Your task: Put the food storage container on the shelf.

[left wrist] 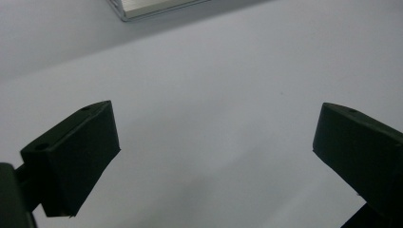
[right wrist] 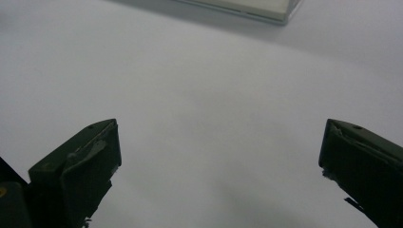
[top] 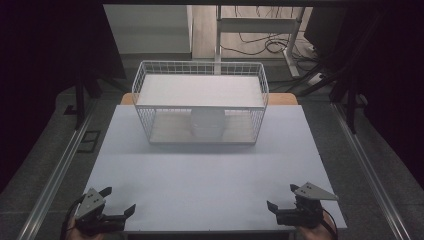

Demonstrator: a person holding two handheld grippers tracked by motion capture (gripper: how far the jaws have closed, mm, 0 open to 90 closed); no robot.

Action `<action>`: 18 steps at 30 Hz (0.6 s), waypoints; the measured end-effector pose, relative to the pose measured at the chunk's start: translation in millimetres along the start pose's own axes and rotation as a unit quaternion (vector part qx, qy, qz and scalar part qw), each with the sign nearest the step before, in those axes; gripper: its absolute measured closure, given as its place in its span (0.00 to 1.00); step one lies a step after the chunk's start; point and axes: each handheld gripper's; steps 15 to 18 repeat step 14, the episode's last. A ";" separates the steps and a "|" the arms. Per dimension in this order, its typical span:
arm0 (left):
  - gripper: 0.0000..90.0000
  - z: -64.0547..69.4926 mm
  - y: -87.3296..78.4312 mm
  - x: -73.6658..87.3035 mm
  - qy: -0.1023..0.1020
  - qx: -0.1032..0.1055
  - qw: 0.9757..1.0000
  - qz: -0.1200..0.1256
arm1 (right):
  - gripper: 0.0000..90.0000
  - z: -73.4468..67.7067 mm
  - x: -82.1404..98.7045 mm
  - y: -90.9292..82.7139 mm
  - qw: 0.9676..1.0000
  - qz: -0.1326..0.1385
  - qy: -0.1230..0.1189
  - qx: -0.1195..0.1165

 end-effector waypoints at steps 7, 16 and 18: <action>0.00 -4.2 0.3 7.5 -0.009 0.001 1.000 -0.011 | 0.00 4.2 19.3 -4.4 0.999 -0.027 0.020 0.008; 0.01 -3.2 2.0 7.1 -0.005 0.001 1.000 -0.017 | 0.00 4.3 23.2 -3.1 0.999 -0.040 0.029 0.018; 0.01 -3.2 2.0 7.1 -0.005 0.001 1.000 -0.017 | 0.00 4.3 23.2 -3.1 0.999 -0.040 0.029 0.018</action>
Point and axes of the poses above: each handheld gripper's, and its own axes: y roughly forward along the jaws, x roughly out of its underside, z roughly to its right, and after that the axes turned 13 degrees about -x, right-handed
